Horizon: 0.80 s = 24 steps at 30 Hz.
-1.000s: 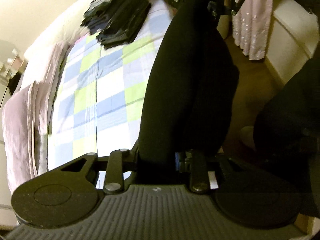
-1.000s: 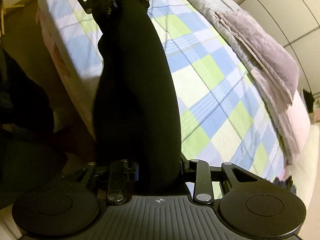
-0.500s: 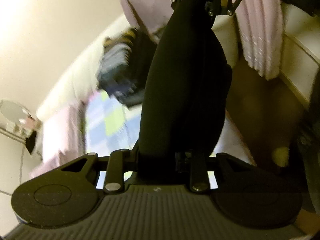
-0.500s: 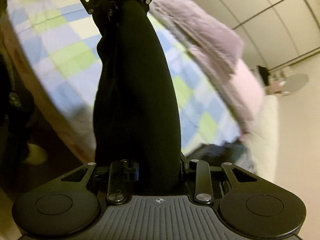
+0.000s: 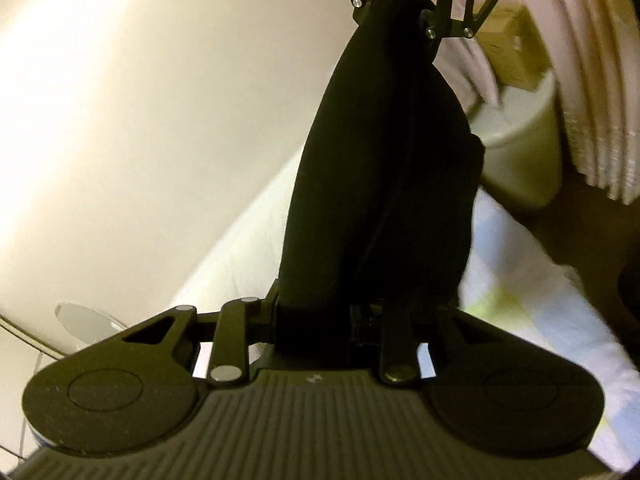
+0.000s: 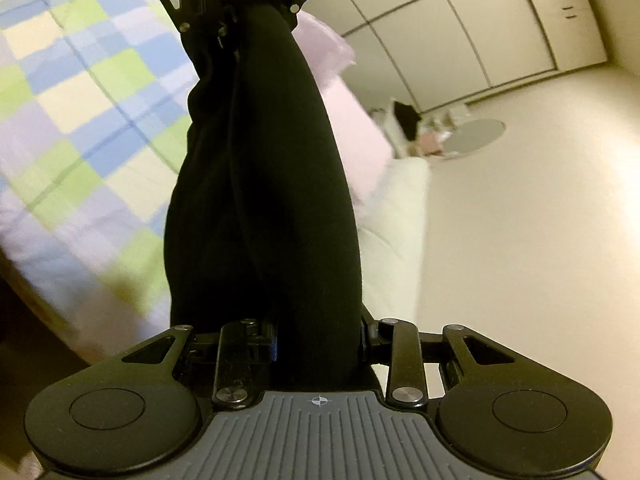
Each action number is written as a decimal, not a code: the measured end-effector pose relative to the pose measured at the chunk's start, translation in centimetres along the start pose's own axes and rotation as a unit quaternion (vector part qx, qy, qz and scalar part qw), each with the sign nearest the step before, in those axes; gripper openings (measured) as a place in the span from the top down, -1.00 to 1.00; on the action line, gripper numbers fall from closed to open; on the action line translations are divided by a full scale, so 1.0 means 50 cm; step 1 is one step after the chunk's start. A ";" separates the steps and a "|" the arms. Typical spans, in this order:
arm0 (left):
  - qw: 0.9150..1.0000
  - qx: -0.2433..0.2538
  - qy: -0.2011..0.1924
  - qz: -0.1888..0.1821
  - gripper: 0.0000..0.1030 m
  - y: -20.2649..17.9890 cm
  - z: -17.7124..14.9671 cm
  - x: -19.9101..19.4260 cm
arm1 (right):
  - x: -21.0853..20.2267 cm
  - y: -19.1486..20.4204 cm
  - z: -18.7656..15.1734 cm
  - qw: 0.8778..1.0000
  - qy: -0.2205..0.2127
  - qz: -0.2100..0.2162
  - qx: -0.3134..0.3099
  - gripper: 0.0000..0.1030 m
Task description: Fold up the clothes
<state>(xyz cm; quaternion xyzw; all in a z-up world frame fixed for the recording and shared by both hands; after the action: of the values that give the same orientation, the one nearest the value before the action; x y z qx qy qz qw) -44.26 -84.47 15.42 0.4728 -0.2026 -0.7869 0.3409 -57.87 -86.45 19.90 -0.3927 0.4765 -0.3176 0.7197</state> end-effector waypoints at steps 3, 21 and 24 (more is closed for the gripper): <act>1.000 -0.003 -0.002 0.019 0.51 0.070 0.040 0.060 | 0.063 -0.084 -0.050 1.000 -0.004 -0.014 0.003 0.37; 0.979 -0.092 0.128 0.127 0.51 0.216 0.112 0.589 | 0.613 -0.283 -0.349 0.983 -0.162 -0.068 -0.051 0.35; 0.978 -0.106 0.174 0.038 0.49 0.074 0.051 0.722 | 0.696 -0.129 -0.435 0.987 -0.144 0.000 -0.076 0.35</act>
<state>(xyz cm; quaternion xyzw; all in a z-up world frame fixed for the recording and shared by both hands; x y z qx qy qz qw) -56.82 -113.28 -2.87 0.5558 -0.0731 -0.6958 0.4491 -66.77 -124.25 5.15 -0.4878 0.3900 -0.2208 0.7491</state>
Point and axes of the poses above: each gripper's, at about its wrist camera, not at the fingertips, and x roughly the way its jaws point, y to its left, z to its top, the point moved 6 cm from there along x, roughly the way its jaws point, and after that the axes turned 10 degrees about -z, right-handed, at the moved point
